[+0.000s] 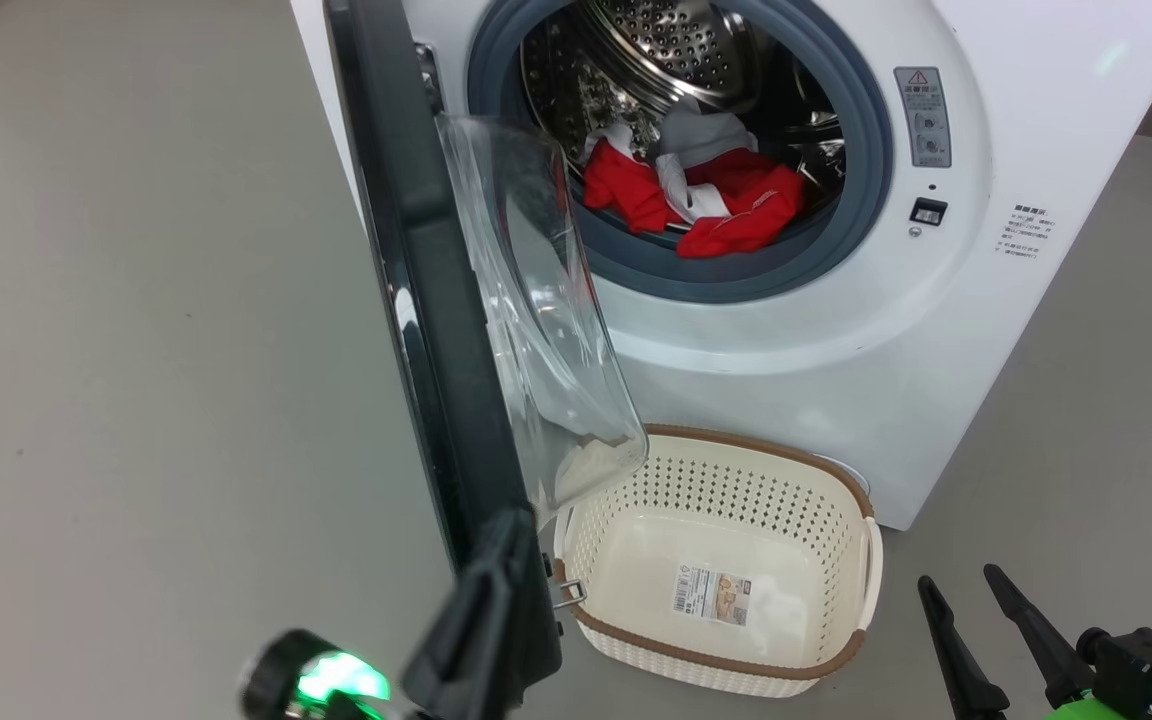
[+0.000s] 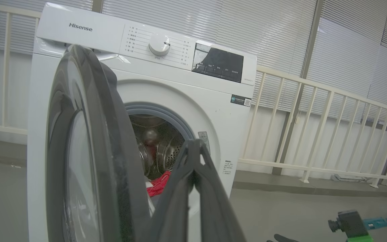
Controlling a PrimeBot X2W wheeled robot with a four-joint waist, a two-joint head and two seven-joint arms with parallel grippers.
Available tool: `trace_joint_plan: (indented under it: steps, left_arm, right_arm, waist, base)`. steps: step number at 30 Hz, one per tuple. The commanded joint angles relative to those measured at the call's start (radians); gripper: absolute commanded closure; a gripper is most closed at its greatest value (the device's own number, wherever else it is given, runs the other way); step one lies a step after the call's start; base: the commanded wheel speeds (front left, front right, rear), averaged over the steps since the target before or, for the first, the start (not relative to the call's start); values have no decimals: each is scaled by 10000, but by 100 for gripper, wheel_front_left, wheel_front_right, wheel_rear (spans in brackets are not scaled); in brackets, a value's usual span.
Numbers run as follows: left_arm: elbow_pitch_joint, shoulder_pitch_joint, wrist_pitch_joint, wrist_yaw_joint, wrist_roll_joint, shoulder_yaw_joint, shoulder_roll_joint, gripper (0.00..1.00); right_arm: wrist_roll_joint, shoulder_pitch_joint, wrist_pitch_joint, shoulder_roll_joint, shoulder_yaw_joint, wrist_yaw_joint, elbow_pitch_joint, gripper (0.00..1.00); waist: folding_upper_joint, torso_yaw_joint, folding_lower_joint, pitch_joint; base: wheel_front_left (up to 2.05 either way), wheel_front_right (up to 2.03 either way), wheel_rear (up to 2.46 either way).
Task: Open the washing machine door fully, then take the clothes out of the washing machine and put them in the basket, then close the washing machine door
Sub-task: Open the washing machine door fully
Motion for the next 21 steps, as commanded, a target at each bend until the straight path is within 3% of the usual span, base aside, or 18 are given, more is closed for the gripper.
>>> trace_joint_plan:
  steps: [1,10,21]
  left_arm:
    - [-13,-205,-76,-115,55,-165,27,100]
    - [1797,-275,-76,-137,-665,-1368,27,100]
    - [2990,-790,-76,20,-1634,-862,27,100]
  right_arm:
    - [-30,-223,-135,-206,186,65,-262,0]
    - [-44,-324,-135,-228,219,65,-280,0]
    - [-35,-410,-135,-276,177,65,-290,0]
  waist:
    - [0,0,0,42]
    - [0,22,0,223]
    - [0,153,0,417]
  base:
    - [0,0,0]
    - [0,0,0]
    - [0,0,0]
